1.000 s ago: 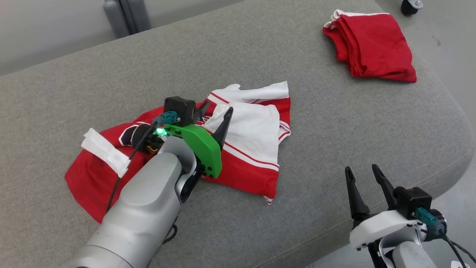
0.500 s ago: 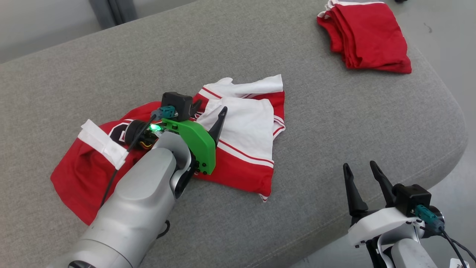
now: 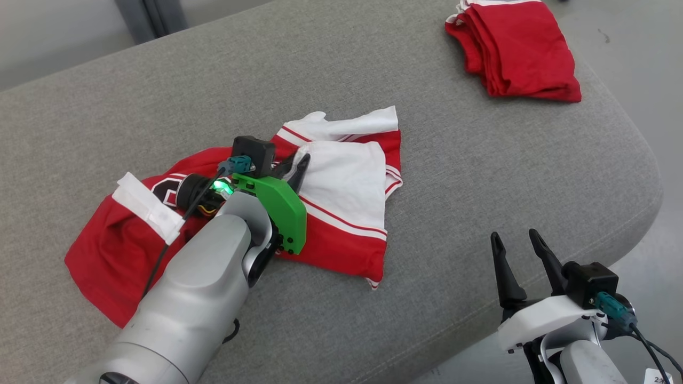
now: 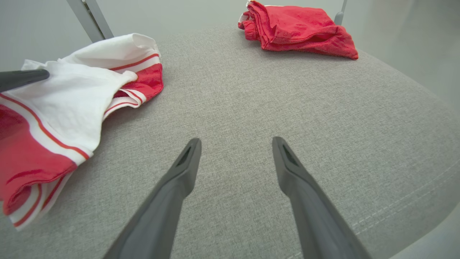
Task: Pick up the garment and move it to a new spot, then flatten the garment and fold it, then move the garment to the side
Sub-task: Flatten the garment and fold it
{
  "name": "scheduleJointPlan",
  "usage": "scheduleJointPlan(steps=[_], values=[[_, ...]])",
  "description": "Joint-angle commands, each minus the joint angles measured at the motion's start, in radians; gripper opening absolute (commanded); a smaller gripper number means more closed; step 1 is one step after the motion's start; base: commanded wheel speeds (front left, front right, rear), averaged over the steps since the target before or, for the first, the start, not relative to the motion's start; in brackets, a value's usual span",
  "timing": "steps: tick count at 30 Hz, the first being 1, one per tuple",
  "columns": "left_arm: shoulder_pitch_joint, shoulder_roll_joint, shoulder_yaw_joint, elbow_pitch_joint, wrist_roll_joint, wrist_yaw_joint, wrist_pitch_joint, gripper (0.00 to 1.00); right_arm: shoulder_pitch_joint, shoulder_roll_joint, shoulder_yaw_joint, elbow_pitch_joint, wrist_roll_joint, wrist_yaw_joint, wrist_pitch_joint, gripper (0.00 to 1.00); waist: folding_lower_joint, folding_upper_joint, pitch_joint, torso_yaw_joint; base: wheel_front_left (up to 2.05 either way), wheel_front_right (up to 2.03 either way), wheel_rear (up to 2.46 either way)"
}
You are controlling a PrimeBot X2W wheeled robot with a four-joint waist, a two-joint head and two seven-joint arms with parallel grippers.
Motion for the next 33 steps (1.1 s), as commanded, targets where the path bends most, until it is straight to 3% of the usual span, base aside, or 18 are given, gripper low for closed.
scheduleJointPlan(steps=[1,12,24,25,26,27,28,33], values=[[-0.009,0.003,-0.009,0.000,0.010,-0.004,-0.006,0.00,-0.008,-0.001,-0.001,0.001,0.006,-0.002,0.000,1.00,0.0000,0.0000,-0.001,0.000,0.00,0.00,0.00],[0.087,0.023,-0.047,-0.132,-0.005,-0.011,-0.082,0.00,0.033,-0.001,-0.032,0.005,-0.011,-0.002,0.000,1.00,0.0000,0.0000,-0.048,0.024,0.00,0.00,0.00],[0.464,0.146,-0.139,-0.484,-0.056,0.014,-0.026,0.03,0.079,-0.002,-0.061,0.005,-0.044,-0.002,0.000,1.00,0.0000,0.0000,-0.124,0.119,0.00,0.00,0.00],[0.490,0.160,-0.145,-0.504,-0.058,0.019,-0.022,0.25,0.082,-0.001,-0.059,0.006,-0.048,-0.002,0.000,1.00,0.0000,0.0000,-0.127,0.127,0.00,0.00,0.00],[0.510,0.165,-0.146,-0.518,-0.063,0.024,-0.021,0.42,0.084,-0.001,-0.059,0.007,-0.049,-0.002,0.000,1.00,0.0000,0.0000,-0.130,0.135,0.00,0.00,0.00],[0.532,0.170,-0.149,-0.534,-0.066,0.027,-0.027,0.93,0.086,-0.002,-0.060,0.008,-0.050,-0.002,0.000,1.00,0.0000,0.0000,-0.132,0.144,0.00,0.00,0.00],[0.546,0.172,-0.153,-0.544,-0.067,0.027,-0.031,1.00,0.087,-0.002,-0.059,0.009,-0.053,-0.002,0.000,1.00,0.0000,0.0000,-0.134,0.150,0.00,0.00,0.00],[0.600,0.174,-0.175,-0.558,-0.072,0.020,-0.055,1.00,0.092,-0.002,-0.065,0.013,-0.063,-0.002,0.000,1.00,0.0000,0.0000,-0.149,0.180,0.00,0.00,0.00]])
